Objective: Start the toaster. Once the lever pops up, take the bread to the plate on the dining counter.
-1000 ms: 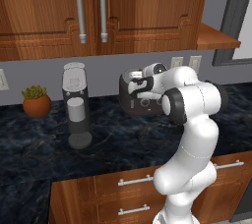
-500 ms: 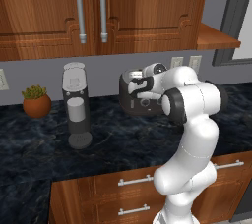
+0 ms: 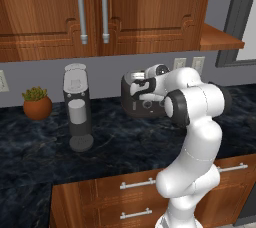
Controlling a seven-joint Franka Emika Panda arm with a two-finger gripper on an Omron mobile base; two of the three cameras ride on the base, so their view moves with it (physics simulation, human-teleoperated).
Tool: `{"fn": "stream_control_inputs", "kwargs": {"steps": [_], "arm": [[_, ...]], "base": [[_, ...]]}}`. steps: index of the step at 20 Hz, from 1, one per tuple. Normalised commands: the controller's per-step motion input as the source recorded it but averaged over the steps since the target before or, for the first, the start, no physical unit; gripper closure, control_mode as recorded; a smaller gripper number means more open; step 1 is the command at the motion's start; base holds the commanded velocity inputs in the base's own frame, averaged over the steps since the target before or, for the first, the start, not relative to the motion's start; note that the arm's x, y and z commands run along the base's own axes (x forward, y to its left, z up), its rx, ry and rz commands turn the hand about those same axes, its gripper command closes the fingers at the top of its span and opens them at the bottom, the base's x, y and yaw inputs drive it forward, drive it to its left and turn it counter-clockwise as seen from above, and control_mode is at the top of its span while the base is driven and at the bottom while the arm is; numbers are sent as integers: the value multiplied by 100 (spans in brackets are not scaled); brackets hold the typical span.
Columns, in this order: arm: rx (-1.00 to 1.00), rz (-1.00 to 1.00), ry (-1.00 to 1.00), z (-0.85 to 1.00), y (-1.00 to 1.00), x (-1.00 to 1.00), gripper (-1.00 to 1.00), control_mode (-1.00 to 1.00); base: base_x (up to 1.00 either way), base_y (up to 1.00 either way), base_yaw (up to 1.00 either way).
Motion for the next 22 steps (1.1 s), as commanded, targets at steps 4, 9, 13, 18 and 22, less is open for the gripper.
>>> {"fn": "stream_control_inputs", "kwargs": {"steps": [4,9,13,18,22], "arm": [[0,0,0,0,0,0,100,-100],[0,0,0,0,0,0,100,-100],[0,0,0,0,0,0,100,-100],[0,0,0,6,0,0,100,-100],[0,0,-3,19,0,0,100,-100]], "base": [[0,0,0],[0,0,0],[0,0,0],[0,0,0],[0,0,0]]}}
